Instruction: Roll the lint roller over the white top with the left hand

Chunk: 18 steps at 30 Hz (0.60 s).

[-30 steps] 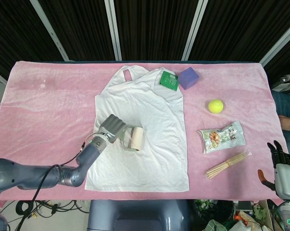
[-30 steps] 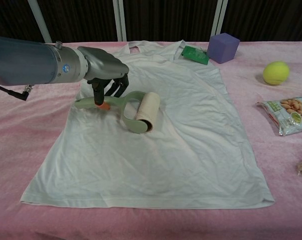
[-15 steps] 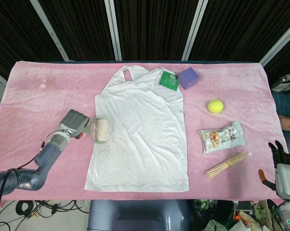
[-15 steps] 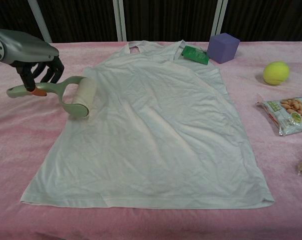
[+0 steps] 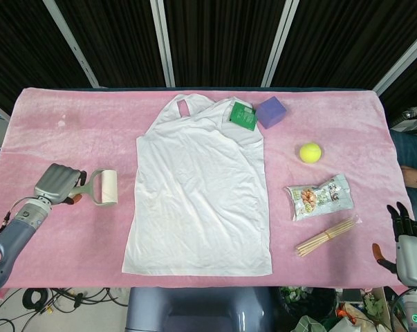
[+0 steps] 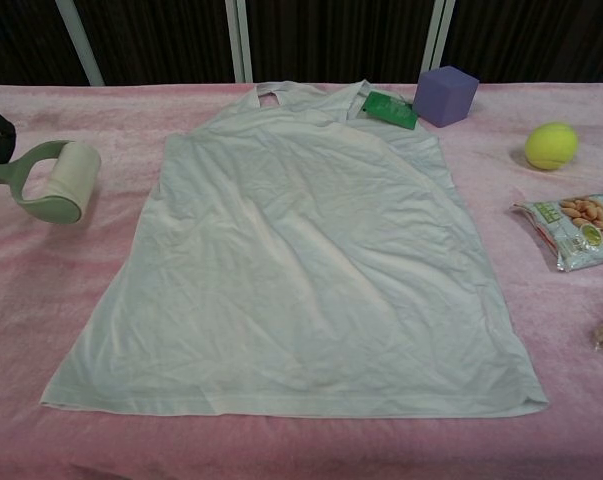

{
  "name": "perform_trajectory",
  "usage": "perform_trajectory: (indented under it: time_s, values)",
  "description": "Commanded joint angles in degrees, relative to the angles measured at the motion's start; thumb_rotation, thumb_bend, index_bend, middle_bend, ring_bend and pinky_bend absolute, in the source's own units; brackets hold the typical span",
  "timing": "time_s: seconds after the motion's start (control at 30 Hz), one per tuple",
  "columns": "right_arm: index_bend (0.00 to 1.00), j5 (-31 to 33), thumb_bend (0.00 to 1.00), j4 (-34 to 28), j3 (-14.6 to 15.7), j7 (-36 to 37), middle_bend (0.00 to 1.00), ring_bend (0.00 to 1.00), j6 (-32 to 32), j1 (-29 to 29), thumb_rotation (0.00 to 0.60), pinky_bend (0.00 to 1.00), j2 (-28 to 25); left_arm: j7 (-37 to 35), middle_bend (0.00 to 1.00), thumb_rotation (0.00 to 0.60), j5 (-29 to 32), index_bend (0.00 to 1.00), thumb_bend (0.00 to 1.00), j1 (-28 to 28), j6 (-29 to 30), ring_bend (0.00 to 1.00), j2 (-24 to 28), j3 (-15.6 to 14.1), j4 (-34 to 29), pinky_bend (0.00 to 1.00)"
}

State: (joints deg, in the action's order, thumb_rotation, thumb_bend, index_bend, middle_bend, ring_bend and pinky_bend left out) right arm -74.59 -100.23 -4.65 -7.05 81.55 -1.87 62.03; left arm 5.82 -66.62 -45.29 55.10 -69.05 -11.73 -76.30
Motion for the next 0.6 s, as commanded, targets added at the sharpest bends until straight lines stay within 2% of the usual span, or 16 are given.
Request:
perform_trajectory:
  time_s: [0.03, 0.43, 0.53, 0.6]
  values:
    - [0.03, 0.2, 0.29, 0.0, -0.1, -0.2, 0.00, 0.17, 0.1, 0.0, 0.600, 0.15, 0.1, -4.5, 0.65, 0.600, -5.2, 0.68, 0.47, 2.1, 0.5, 0.51, -2.3, -0.8, 5.8, 0.65]
    - [0.03, 0.6, 0.29, -0.1, -0.3, -0.7, 0.00, 0.17, 0.4, 0.1, 0.600, 0.15, 0.2, -9.0, 0.63, 0.600, -11.3, 0.67, 0.46, 1.8, -1.7, 0.51, -7.0, 0.8, 11.7, 0.64]
    - [0.03, 0.6, 0.29, -0.1, -0.3, -0.7, 0.00, 0.17, 0.3, 0.1, 0.600, 0.15, 0.2, -9.2, 0.61, 0.600, -11.8, 0.64, 0.43, 1.7, -2.4, 0.48, -7.6, 1.2, 12.1, 0.62]
    - [0.03, 0.7, 0.29, -0.1, -0.3, -0.7, 0.00, 0.17, 0.3, 0.1, 0.600, 0.15, 0.2, -9.0, 0.55, 0.600, -11.8, 0.58, 0.37, 1.5, -3.0, 0.43, -7.8, 1.3, 12.4, 0.58]
